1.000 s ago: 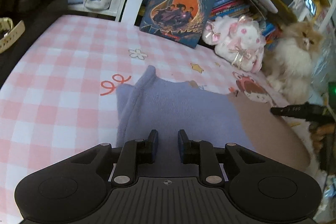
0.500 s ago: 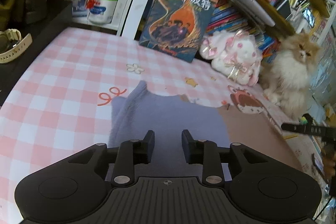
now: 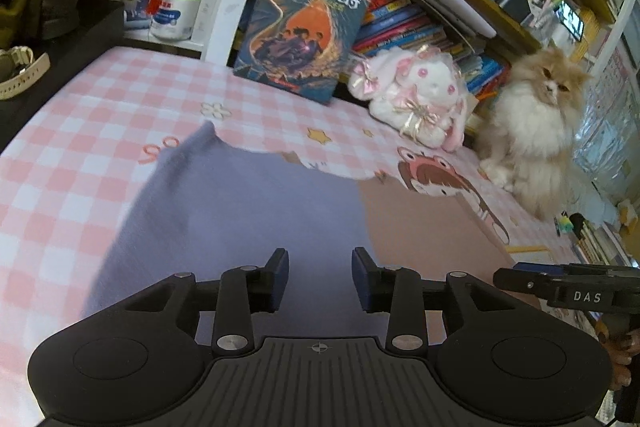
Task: Fold clothes
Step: 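Withdraw both open tools from the folded sweater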
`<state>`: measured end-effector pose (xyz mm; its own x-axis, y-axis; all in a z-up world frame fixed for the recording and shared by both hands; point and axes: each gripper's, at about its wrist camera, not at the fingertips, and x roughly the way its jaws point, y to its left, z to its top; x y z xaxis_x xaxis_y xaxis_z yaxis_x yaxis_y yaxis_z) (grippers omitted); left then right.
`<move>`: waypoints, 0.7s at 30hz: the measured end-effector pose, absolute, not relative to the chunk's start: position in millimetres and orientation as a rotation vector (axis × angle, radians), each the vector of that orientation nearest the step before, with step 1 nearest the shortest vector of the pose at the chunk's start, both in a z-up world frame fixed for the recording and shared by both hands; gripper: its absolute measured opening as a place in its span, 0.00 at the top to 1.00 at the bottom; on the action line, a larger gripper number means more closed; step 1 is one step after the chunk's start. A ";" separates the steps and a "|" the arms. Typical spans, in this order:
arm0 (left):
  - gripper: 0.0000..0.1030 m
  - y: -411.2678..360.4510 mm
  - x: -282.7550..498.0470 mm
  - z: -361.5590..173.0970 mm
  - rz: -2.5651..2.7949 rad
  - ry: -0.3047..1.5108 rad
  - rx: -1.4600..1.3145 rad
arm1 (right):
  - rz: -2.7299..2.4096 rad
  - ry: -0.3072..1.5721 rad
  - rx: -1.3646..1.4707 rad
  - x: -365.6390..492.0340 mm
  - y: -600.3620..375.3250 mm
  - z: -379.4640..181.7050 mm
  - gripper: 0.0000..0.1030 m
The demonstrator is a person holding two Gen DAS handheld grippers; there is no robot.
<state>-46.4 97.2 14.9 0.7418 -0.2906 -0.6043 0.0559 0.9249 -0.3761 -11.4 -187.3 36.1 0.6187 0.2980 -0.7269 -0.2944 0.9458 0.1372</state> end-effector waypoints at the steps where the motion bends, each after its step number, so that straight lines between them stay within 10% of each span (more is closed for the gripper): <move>1: 0.66 90.7 -49.5 14.8 -0.186 0.719 -0.349 | 0.348 0.842 -0.001 -13.6 -189.8 34.9 0.53; 13: 0.65 7.6 -96.9 18.0 -0.086 0.759 -0.314 | 0.462 0.881 -0.058 -44.3 -236.1 26.9 0.33; 21: 0.40 -10.6 -128.7 16.8 0.087 0.761 -0.375 | 0.506 0.892 -0.063 -56.2 -268.6 23.3 0.23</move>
